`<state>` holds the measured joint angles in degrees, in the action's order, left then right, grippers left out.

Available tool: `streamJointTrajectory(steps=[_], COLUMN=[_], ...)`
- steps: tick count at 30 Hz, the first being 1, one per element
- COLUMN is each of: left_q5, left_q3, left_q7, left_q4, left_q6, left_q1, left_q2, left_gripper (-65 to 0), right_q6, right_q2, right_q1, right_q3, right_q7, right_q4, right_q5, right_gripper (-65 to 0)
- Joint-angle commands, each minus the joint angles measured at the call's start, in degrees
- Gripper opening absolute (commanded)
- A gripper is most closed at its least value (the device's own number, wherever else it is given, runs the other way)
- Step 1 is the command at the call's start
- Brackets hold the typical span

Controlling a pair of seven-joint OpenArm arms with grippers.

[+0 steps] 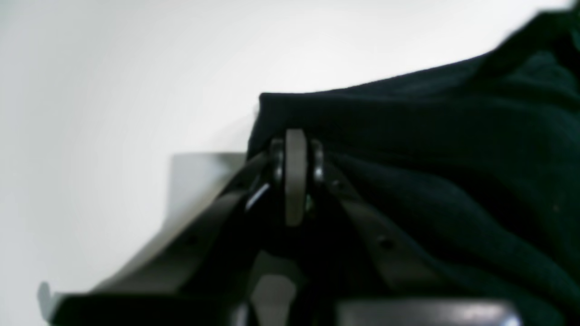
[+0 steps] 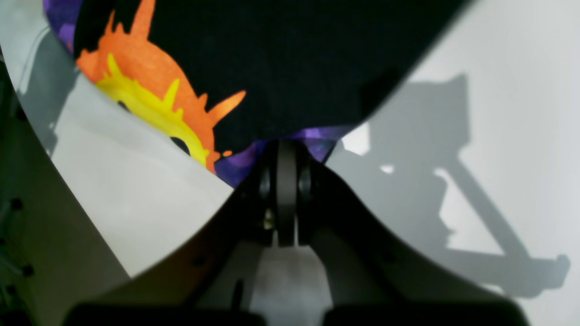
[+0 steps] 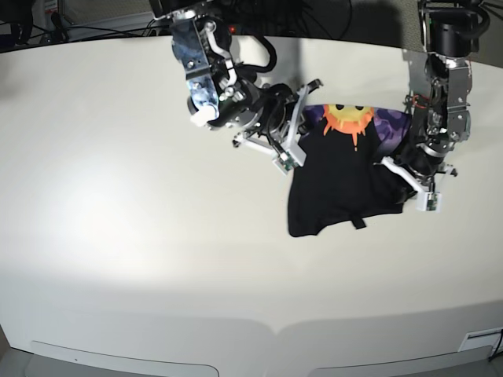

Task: Fold the T-shirt properly
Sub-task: 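Lower the held bundle onto the table and flatten it with both grippers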

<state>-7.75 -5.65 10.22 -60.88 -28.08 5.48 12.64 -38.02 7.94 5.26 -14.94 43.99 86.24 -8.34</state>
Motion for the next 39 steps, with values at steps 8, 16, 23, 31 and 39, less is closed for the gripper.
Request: streamJointTrajectory(steps=[8,16,23,31,39], left_q5=[0.22,-12.7,-38.49,-47.52,-30.64], left_q3=[0.11,0.11,0.11,0.11,0.11], left_q7=[0.68,9.25,22.99,21.46,20.41], left_q4=[-0.76,-2.54,-12.55,-32.85,-32.5], left_q6=[-3.02,-3.04,-3.17,-6.32,-6.27], left_q1=[5.68,8.72,0.63,-13.53,-16.15], left_q2=[2.62,12.15,22.34,22.29,10.32], left_gripper=[-65.0,-65.0,-65.0,-65.0,-65.0], right_q6=[-0.96,-0.96,-0.92,0.98,2.36], right_q2=[0.63,0.66,0.96,0.94,-0.11], right_q1=[0.94,0.83,-1.14,-4.31,-4.33], right_q3=[-0.07,-0.07,-0.07,-0.07,-0.02], right_q7=[-0.66,-1.11,-1.77,-2.51,-1.44], right_q4=[4.85,6.23,6.34,6.32,6.34], right_q5=[3.76,3.69,3.65,3.69,8.31], right_gripper=[-65.0,-65.0,-65.0,-65.0,-65.0])
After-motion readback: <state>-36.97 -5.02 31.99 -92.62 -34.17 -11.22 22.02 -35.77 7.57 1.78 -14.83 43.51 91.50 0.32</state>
